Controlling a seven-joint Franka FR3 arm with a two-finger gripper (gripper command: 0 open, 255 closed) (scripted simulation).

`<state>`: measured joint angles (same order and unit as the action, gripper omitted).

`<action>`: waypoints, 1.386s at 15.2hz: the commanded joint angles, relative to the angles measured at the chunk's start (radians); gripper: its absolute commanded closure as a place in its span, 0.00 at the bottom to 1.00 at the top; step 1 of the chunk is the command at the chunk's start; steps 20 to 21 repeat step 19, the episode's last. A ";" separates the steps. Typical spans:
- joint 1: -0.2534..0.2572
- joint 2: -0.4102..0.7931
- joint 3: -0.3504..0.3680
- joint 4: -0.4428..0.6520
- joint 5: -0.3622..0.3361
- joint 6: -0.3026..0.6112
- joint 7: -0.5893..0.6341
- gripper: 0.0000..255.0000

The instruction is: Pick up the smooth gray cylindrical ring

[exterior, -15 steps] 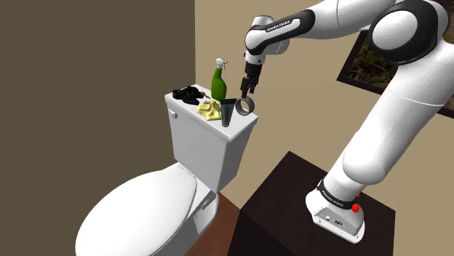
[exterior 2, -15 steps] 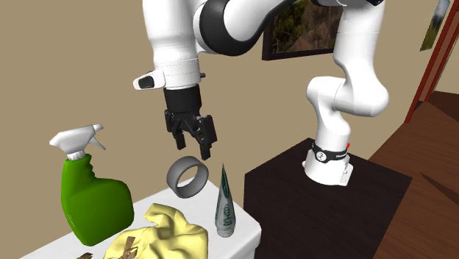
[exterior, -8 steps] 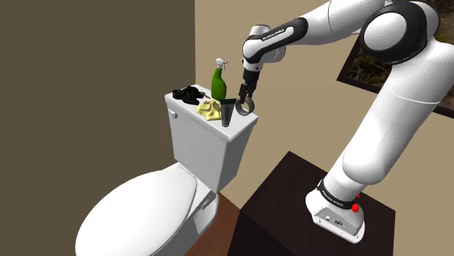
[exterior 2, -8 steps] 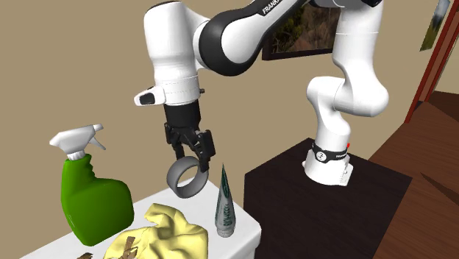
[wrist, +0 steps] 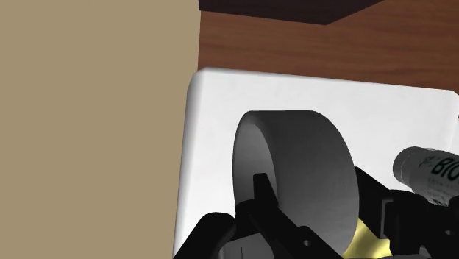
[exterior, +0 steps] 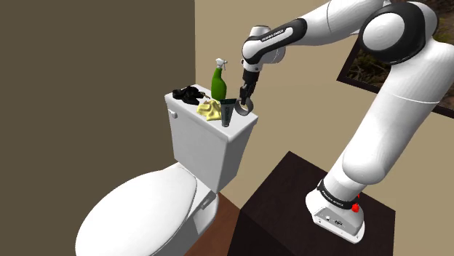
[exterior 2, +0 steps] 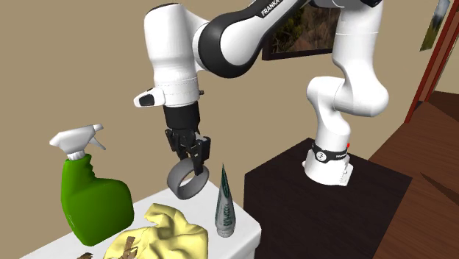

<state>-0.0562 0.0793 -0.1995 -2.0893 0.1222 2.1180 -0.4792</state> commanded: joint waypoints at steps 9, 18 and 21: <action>-0.017 -0.030 -0.009 0.044 -0.019 -0.102 0.027 1.00; -0.022 -0.065 -0.004 0.115 -0.031 -0.206 0.042 1.00; -0.022 -0.065 -0.004 0.115 -0.031 -0.206 0.042 1.00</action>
